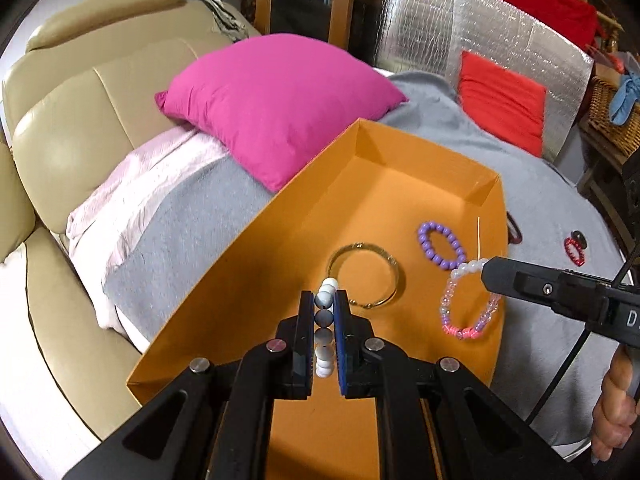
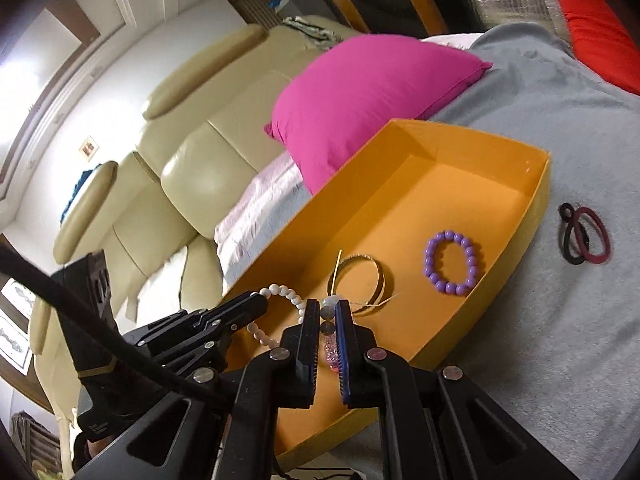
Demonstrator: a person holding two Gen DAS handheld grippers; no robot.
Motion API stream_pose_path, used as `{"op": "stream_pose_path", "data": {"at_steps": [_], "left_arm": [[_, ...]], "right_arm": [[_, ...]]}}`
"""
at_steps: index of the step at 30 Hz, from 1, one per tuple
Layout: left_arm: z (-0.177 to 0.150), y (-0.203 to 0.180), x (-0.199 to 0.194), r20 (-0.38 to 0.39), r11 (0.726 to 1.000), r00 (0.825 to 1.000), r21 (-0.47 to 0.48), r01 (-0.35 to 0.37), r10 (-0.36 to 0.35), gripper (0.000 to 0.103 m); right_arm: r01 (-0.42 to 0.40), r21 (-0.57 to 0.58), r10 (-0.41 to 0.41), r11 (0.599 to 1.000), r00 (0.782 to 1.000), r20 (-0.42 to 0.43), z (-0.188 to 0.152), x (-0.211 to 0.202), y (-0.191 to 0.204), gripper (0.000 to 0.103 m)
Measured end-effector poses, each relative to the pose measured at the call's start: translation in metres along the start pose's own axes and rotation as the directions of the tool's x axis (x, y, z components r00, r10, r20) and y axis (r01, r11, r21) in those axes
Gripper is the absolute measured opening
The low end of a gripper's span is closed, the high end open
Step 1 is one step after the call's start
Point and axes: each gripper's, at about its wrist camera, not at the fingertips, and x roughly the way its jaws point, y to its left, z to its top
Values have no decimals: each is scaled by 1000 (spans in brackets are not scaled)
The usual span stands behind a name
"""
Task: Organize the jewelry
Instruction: 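Carry both bracelets into the orange box and open both tools, then withdraw both tools toward the hair ties and red bead bracelet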
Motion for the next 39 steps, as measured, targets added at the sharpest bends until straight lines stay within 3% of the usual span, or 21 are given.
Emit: {"op": "stream_pose_path", "data": {"at_steps": [16,17,19,22,27,29,31,32,33,39], "left_arm": [[-11,-4,25,-79,997,993,15,-82,83,11],[-10,-4,25,-82,996,993,14,-86,87,13],[-10,-5,24,-82,994,991,12,-107,107,32],[-6,-9,17,-53,990,989,24,-139,140,50],[3,-28,-4,11,986,988,59,-155,155,51],[9,-39,-14,46,985,987,76,-157,154,56],[14,-50,-25,80,984,986,92,-154,147,67],[17,-58,-31,103,984,985,101,-147,137,67],[19,-66,-36,116,984,985,109,-139,126,68],[22,-117,-63,169,981,984,177,-80,50,70]], "right_arm": [[73,-5,-73,997,997,-22,-2,12,-5,12],[76,-2,-76,997,997,-26,-2,11,-6,12],[81,-2,-81,997,996,-21,-1,7,-6,12],[90,5,-90,996,996,2,0,-3,-9,19],[88,44,-91,995,993,75,5,-36,-23,21],[98,65,-104,993,989,106,7,-52,-31,23],[114,95,-125,989,984,128,9,-68,-42,36],[124,113,-140,986,980,143,9,-76,-49,46],[133,132,-154,982,975,163,8,-85,-55,48],[176,211,-223,961,949,223,2,-139,-98,48]]}}
